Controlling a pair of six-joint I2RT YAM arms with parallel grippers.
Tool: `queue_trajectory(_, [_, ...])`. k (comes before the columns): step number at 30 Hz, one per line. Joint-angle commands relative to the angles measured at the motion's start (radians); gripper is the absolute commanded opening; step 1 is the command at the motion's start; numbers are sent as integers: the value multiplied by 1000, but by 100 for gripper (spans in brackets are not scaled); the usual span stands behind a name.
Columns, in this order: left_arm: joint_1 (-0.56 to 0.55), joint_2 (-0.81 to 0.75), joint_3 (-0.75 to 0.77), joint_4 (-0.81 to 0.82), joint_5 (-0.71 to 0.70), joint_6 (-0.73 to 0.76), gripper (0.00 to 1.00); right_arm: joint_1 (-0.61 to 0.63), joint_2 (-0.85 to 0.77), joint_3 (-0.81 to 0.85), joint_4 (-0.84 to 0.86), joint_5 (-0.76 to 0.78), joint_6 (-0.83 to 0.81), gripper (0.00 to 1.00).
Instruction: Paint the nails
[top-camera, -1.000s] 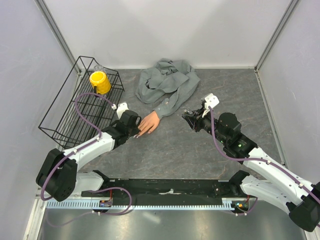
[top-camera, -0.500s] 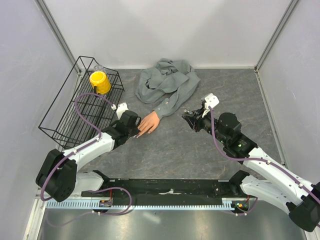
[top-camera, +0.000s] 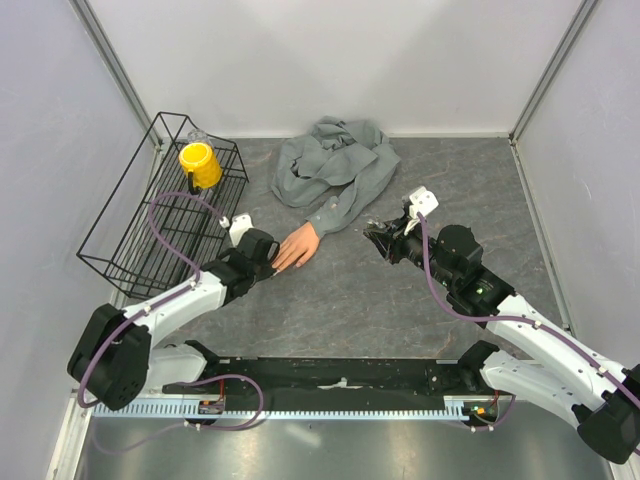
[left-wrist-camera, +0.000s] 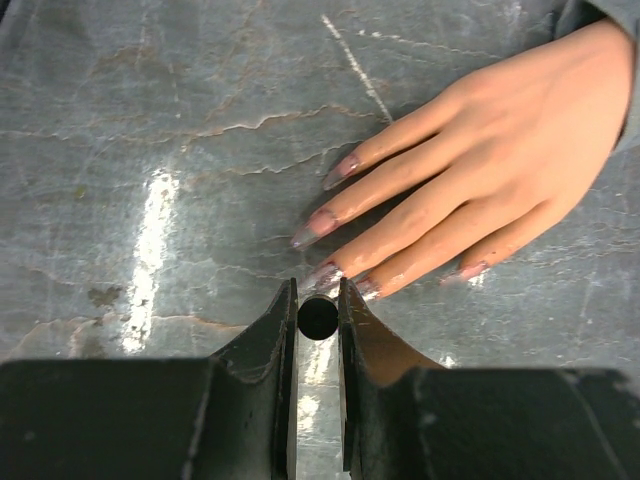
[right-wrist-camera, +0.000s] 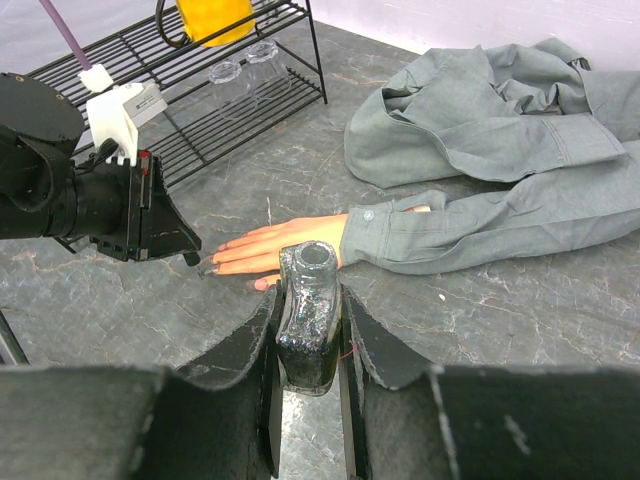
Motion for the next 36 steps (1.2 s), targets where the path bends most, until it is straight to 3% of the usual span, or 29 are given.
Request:
queue_trajectory(1, [8,-51,-11,-18,-33,1,2,-2,-12,-4,53,-11,11,0])
queue_trajectory(8, [8,-139,33,-41,2,18,2,-3,-6,-5,56,-11,11,0])
queue_trajectory(23, [8,27,90,62,8,27,2,-5,-7,-5,53,-11,11,0])
queue_trajectory(36, [8,44,89,74,25,24,2,-6,-6,-7,55,-11,11,0])
